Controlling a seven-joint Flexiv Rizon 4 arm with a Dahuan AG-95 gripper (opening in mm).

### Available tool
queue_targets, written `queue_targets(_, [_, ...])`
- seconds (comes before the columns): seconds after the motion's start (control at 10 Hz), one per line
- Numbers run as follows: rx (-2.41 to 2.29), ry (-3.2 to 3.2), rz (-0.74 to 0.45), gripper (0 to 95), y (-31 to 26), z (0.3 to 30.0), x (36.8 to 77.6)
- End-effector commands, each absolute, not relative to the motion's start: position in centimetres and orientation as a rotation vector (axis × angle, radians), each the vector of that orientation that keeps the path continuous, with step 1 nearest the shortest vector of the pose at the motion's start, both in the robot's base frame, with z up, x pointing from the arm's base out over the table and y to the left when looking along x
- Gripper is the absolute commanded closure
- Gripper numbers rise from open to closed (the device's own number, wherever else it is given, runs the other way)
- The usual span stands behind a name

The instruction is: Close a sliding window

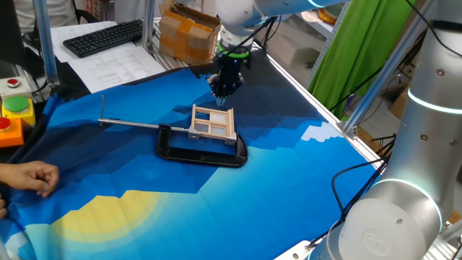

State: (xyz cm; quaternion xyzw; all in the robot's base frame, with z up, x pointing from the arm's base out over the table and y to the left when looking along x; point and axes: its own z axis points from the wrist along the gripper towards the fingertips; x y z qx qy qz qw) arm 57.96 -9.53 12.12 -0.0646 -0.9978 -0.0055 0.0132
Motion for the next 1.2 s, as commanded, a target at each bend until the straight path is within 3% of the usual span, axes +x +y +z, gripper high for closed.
queue_targets(0.1, [-0.174,-3.102,-0.040,95.0,-10.4,11.6,58.1])
queue_targets(1.2, [-0.289,-3.064,-0.034,95.0,-12.4,10.3,58.4])
